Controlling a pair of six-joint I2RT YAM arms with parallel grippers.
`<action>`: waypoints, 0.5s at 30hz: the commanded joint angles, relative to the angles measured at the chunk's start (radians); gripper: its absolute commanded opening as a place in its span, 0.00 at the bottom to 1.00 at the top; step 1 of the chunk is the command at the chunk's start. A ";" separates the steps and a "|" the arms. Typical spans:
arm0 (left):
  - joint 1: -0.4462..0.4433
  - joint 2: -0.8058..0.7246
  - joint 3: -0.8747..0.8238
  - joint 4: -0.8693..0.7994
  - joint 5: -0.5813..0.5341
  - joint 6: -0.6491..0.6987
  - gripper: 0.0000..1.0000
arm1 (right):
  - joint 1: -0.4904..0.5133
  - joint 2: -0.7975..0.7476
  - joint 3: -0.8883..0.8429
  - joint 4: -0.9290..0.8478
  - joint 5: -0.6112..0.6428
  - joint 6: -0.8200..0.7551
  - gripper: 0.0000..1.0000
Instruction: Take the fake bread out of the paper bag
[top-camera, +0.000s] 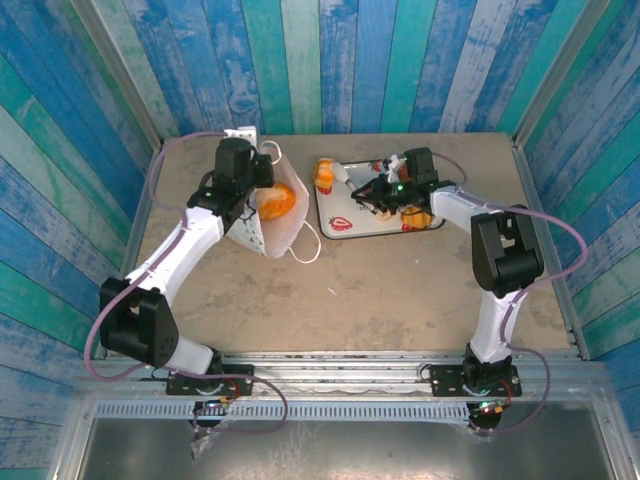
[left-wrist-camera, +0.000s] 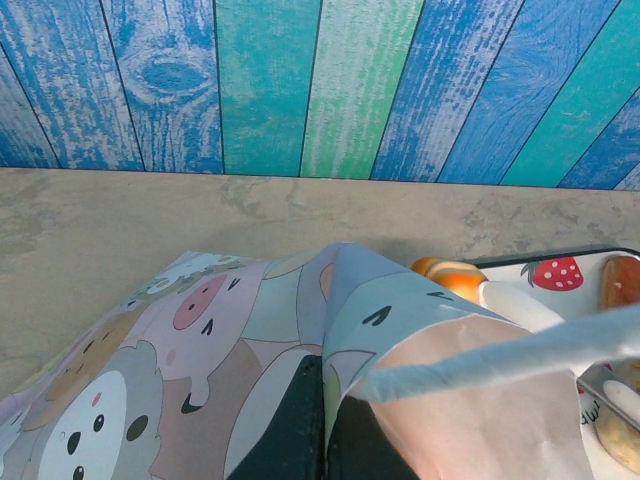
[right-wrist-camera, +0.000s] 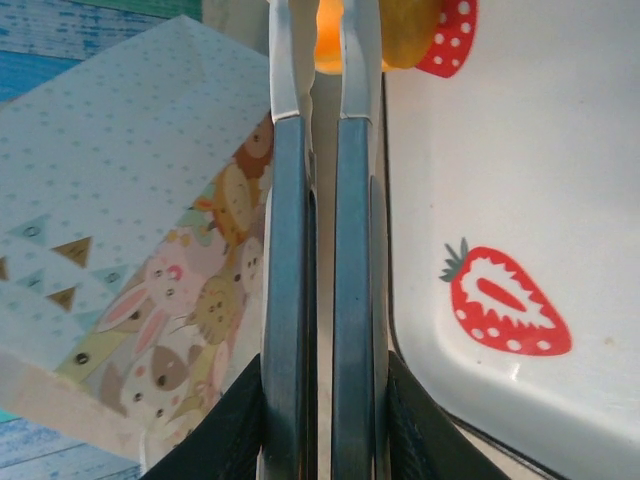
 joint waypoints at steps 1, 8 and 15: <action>0.002 -0.067 -0.014 0.024 0.004 0.000 0.00 | -0.003 0.005 0.008 0.036 -0.014 0.025 0.01; 0.002 -0.078 -0.019 0.029 0.001 0.003 0.00 | -0.025 -0.028 -0.045 -0.013 0.034 0.018 0.10; 0.002 -0.078 -0.018 0.032 0.005 0.002 0.00 | -0.025 -0.069 -0.047 -0.111 0.098 -0.032 0.22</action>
